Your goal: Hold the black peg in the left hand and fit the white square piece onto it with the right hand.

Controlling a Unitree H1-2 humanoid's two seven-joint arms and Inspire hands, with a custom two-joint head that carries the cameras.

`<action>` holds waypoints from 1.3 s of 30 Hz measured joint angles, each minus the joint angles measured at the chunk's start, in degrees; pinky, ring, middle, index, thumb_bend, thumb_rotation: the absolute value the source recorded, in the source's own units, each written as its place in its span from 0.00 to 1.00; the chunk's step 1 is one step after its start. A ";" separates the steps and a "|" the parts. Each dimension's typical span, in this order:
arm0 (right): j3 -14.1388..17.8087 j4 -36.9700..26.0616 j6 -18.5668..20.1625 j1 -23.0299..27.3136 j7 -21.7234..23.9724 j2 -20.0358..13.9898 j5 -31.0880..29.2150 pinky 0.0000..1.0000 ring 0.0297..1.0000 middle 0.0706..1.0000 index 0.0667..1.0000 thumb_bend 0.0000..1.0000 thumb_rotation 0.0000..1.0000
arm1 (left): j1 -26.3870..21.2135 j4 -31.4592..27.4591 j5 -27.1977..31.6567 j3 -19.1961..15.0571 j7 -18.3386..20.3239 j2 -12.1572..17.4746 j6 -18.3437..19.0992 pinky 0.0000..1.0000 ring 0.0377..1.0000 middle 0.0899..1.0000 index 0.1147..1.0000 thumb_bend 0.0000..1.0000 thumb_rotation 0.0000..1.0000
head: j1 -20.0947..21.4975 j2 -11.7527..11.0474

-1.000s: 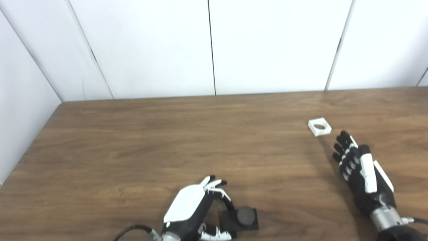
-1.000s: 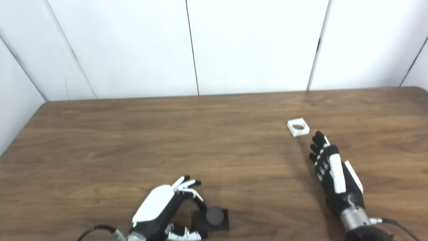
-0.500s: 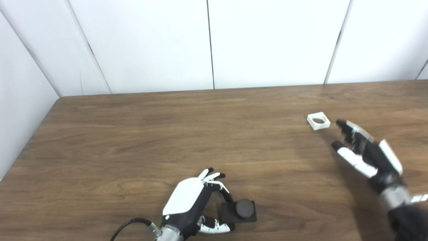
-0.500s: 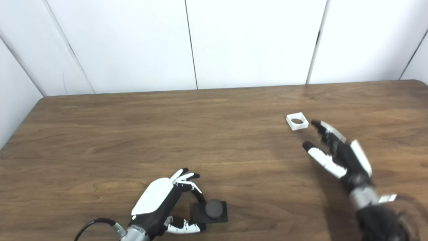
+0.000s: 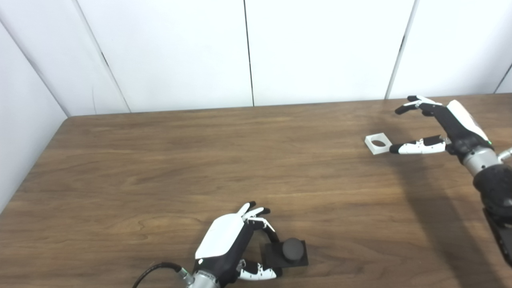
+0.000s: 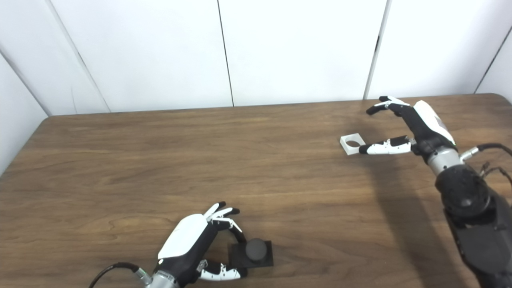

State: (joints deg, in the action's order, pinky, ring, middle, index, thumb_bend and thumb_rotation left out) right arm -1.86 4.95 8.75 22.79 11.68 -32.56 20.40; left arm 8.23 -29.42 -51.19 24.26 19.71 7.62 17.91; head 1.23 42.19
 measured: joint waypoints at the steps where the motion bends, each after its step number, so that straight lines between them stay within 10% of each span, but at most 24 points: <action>1: -0.64 0.85 0.07 0.75 1.03 -0.63 0.02 1.00 1.00 0.95 0.69 0.93 0.21 | 0.05 0.16 0.01 -0.05 -0.32 -0.01 -0.33 0.92 0.98 0.88 0.43 0.49 0.07 | 0.00 0.00; 14: -6.87 10.02 0.51 9.42 9.98 -4.83 1.89 0.98 1.00 0.98 0.67 0.94 0.19 | 0.08 0.80 0.06 -0.15 -0.99 -0.22 -1.11 0.92 0.99 0.89 0.43 0.49 0.07 | 0.53 -0.26; 39: -12.77 21.35 -3.00 16.84 10.85 -2.12 6.42 0.97 1.00 0.99 0.69 0.91 0.17 | 0.21 1.06 0.06 -0.03 -1.70 -0.48 -1.47 0.95 0.98 0.88 0.43 0.49 0.07 | 0.26 -0.35</action>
State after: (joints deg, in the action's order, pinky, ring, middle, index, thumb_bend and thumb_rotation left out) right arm -14.62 26.29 5.75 39.63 22.53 -34.68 26.82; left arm 8.44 -28.36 -51.13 24.23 18.01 7.14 16.44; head 1.49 41.84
